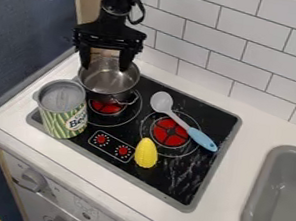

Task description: Move the plastic spatula off of the right burner

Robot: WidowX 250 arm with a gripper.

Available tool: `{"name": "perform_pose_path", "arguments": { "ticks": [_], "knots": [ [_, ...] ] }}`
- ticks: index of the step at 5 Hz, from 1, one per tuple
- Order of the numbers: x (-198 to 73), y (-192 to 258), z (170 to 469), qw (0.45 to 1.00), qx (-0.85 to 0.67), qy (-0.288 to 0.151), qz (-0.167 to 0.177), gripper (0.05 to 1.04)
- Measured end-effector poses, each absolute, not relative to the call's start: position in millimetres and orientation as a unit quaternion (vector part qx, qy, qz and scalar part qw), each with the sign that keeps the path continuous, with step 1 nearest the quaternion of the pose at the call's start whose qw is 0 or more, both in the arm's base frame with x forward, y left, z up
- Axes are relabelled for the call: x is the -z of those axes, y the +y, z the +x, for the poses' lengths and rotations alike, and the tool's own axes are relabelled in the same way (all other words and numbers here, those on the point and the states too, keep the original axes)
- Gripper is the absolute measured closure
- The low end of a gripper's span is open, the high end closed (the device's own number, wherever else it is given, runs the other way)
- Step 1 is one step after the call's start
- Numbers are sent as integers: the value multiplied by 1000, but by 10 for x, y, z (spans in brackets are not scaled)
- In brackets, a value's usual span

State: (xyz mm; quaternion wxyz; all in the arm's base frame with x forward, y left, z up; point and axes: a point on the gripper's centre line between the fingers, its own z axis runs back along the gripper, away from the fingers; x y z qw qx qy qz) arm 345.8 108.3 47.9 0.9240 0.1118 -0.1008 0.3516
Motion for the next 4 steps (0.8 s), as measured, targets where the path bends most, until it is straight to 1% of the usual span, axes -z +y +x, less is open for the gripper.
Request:
{"name": "perform_pose_path", "arguments": {
  "ticks": [1,2,3,4],
  "knots": [
    [-545,873,3445,918,-364,-119,104,83],
    [-571,639,3442,919,-365,-127,82,83],
    [-630,348,3407,906,-394,-148,42,83],
    [-619,80,3428,895,-420,-150,15,83]
  ]
}}
